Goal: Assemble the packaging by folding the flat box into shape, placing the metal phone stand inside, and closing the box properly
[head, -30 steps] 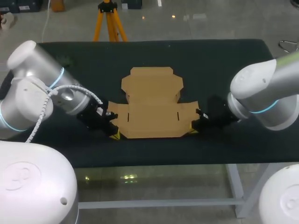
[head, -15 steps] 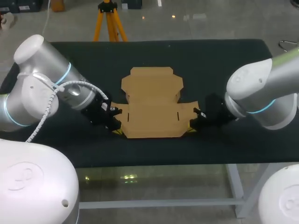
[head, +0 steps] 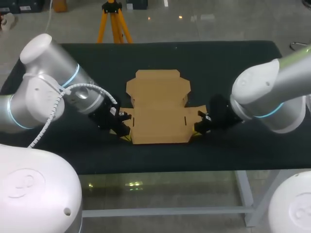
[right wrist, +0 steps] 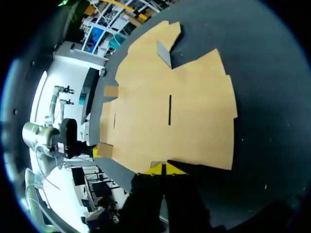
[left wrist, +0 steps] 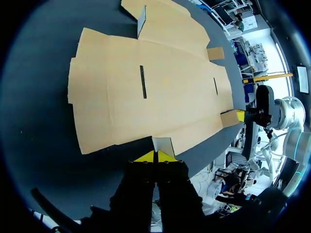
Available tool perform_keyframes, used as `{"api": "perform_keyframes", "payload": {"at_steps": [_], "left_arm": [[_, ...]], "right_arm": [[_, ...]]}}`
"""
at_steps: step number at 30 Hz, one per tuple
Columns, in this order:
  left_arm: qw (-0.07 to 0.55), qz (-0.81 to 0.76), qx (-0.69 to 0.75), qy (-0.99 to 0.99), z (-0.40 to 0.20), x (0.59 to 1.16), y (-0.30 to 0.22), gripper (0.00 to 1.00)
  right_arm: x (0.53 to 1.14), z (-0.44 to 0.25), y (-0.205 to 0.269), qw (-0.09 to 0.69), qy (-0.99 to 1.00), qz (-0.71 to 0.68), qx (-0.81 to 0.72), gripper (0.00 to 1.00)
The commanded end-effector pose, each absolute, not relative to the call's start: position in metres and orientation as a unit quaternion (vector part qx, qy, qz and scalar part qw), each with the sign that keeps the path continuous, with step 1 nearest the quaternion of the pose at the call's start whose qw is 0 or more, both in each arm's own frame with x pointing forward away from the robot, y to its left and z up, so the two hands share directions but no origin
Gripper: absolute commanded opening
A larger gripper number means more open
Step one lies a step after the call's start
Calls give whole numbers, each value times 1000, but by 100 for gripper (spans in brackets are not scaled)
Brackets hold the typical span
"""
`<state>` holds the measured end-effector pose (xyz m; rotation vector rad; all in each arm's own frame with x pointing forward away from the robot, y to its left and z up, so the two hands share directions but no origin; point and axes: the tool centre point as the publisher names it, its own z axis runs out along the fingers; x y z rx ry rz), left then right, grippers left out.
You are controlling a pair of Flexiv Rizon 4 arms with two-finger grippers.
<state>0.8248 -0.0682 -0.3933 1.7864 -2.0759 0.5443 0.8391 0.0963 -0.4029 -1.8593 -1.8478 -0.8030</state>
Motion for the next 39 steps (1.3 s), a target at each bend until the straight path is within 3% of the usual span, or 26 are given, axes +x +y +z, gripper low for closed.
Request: {"api": "perform_keyframes", "payload": {"at_steps": [1, 39], "left_arm": [[164, 182, 630, -737, -390, 822, -79, 0], [122, 182, 633, -743, -400, 817, -107, 0]], "right_arm": [[839, -399, 104, 187, -664, -279, -668, 0], [825, -409, 125, 138, -686, -231, -677, 0]]}}
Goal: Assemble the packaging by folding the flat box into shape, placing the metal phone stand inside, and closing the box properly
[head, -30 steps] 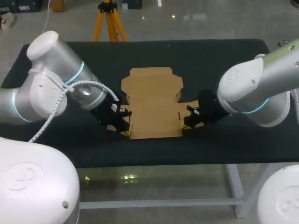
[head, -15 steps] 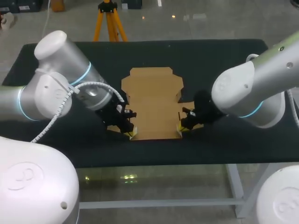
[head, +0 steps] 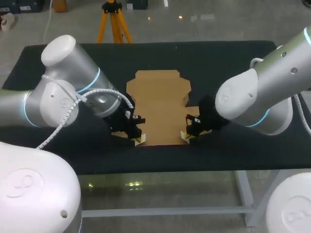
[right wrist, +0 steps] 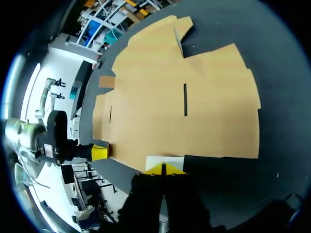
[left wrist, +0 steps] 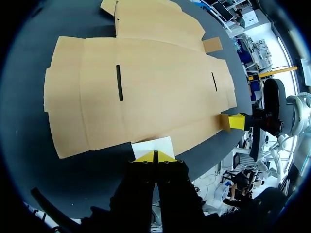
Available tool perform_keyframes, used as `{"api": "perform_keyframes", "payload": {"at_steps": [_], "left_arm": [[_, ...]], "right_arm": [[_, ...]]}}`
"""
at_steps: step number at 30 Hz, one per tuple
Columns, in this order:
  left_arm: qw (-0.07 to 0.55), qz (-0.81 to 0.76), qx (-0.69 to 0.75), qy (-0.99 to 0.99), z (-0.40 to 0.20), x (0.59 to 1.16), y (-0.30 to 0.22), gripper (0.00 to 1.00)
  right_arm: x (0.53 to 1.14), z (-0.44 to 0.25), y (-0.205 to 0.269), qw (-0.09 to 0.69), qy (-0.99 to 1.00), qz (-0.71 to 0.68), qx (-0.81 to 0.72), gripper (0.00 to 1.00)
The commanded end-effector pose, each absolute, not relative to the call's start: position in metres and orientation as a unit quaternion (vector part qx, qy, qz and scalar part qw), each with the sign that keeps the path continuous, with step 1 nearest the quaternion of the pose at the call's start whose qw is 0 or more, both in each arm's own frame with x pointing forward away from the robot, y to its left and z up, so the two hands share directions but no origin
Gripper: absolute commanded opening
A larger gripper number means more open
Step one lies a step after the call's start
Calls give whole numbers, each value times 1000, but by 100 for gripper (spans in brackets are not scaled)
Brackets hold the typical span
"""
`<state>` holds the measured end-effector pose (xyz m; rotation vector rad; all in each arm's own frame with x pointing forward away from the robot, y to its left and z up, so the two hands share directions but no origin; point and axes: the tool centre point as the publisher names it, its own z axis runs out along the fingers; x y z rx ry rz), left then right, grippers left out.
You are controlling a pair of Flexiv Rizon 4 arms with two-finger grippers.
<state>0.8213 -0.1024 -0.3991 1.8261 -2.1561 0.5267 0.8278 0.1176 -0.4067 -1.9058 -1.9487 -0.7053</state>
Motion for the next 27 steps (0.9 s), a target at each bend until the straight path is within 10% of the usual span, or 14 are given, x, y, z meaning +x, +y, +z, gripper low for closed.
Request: {"api": "perform_keyframes", "payload": {"at_steps": [1, 27], "left_arm": [[116, 184, 634, -742, -400, 817, -108, 0], [75, 191, 639, -741, -419, 821, -117, 0]], "right_arm": [[824, -409, 125, 137, -686, -230, -677, 0], [823, -425, 127, 104, -685, -198, -693, 0]]}}
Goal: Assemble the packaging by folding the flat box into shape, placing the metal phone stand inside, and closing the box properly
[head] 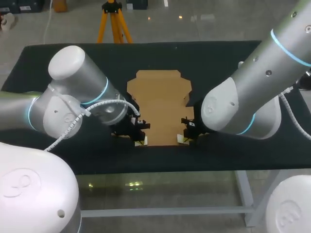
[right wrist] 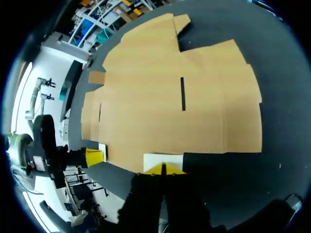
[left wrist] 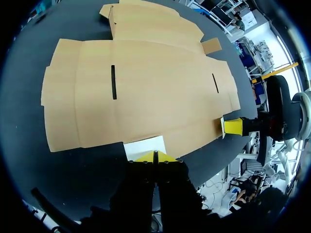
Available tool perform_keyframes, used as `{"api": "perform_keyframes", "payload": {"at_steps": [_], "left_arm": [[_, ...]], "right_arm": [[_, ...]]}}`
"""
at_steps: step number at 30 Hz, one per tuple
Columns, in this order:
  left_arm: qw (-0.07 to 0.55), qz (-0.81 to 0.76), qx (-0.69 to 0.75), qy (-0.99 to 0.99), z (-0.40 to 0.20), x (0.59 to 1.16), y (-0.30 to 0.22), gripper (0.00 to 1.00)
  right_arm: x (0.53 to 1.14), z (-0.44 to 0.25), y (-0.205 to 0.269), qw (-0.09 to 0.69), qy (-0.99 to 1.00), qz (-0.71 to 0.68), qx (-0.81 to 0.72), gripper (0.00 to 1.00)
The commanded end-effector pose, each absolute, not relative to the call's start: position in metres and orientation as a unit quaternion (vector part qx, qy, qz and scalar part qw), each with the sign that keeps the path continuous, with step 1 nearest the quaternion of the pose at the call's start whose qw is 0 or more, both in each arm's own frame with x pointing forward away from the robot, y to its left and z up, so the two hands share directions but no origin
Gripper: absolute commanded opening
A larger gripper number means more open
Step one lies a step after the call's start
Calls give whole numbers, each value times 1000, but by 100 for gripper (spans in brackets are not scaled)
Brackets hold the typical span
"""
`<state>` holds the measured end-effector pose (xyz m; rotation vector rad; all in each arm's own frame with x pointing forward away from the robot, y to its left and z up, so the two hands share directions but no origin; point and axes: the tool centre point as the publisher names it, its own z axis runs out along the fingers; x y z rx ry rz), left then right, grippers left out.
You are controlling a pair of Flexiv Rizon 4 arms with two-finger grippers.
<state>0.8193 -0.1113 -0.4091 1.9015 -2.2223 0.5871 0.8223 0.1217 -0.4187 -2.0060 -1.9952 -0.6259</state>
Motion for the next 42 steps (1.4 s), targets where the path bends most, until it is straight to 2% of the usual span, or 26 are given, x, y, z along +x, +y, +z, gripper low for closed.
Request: {"api": "perform_keyframes", "payload": {"at_steps": [1, 18, 26, 34, 42], "left_arm": [[74, 190, 641, -740, -421, 822, -116, 0], [77, 186, 649, -734, -419, 823, -112, 0], [78, 209, 645, -731, -393, 823, -106, 0], [114, 223, 627, -738, -369, 830, -98, 0], [127, 240, 618, -737, -350, 832, -89, 0]], "right_arm": [[823, -426, 127, 104, -685, -198, -693, 0], [820, -425, 121, 97, -677, -196, -703, 0], [824, -400, 105, 133, -679, -249, -678, 0], [835, -385, 82, 187, -677, -292, -650, 0], [841, -371, 58, 205, -666, -325, -639, 0]]}}
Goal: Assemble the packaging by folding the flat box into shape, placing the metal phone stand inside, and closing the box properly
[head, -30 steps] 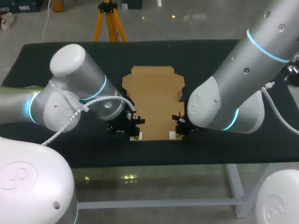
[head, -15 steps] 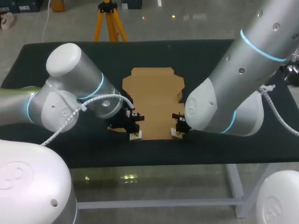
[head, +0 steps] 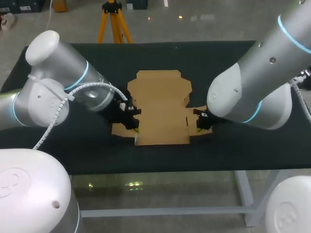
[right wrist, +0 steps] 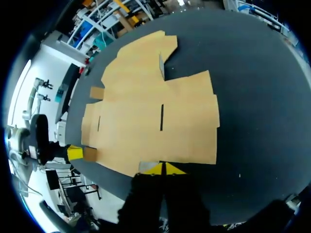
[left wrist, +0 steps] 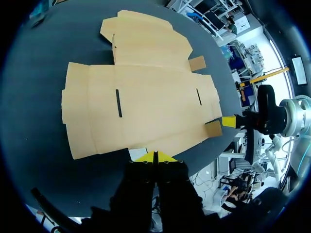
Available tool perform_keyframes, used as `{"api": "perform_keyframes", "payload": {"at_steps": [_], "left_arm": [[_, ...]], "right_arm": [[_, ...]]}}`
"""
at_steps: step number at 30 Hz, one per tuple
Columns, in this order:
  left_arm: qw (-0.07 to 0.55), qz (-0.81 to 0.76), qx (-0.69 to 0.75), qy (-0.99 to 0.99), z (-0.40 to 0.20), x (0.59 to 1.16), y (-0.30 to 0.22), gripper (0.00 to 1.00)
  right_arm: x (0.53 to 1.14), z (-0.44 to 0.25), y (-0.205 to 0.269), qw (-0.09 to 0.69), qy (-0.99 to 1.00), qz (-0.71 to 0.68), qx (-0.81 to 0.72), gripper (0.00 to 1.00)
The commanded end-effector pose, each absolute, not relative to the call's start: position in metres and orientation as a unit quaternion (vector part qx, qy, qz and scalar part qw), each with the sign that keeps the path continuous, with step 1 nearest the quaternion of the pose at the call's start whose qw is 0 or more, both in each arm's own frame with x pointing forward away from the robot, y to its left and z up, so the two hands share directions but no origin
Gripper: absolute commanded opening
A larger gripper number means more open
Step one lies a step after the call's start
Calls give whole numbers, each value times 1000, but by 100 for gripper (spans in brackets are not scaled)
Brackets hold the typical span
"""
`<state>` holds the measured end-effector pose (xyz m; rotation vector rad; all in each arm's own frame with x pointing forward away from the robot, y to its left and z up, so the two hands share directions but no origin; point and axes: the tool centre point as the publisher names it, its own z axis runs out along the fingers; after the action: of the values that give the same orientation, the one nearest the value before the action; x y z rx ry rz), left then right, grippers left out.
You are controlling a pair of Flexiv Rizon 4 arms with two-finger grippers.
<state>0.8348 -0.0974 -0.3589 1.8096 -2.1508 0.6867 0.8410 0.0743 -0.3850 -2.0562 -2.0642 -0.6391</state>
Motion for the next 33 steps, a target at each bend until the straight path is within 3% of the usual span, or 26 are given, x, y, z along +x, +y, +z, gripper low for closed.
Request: {"api": "perform_keyframes", "payload": {"at_steps": [1, 7, 10, 12, 13, 15, 16, 17, 30, 33], "left_arm": [[128, 242, 619, -736, -348, 832, -88, 0], [141, 252, 613, -735, -336, 836, -82, 0], [145, 260, 610, -734, -329, 837, -79, 34], [146, 265, 610, -732, -326, 839, -77, 45], [147, 267, 609, -732, -324, 840, -77, 63], [148, 270, 609, -731, -322, 841, -75, 96], [148, 271, 609, -730, -320, 842, -74, 100], [148, 274, 609, -730, -319, 843, -74, 100], [176, 286, 608, -720, -300, 864, -60, 100], [152, 294, 618, -713, -295, 871, -57, 100]], "right_arm": [[842, -369, 56, 211, -665, -334, -634, 0], [848, -360, 38, 226, -655, -360, -625, 0], [852, -356, 31, 233, -650, -371, -621, 0], [856, -354, 27, 239, -646, -377, -619, 19], [857, -352, 25, 241, -645, -380, -618, 33], [861, -350, 21, 244, -643, -382, -617, 50], [863, -349, 19, 245, -642, -383, -618, 86], [866, -347, 17, 246, -640, -384, -618, 100], [891, -337, -2, 290, -586, -428, -625, 100], [891, -337, -2, 290, -586, -428, -625, 100]]}}
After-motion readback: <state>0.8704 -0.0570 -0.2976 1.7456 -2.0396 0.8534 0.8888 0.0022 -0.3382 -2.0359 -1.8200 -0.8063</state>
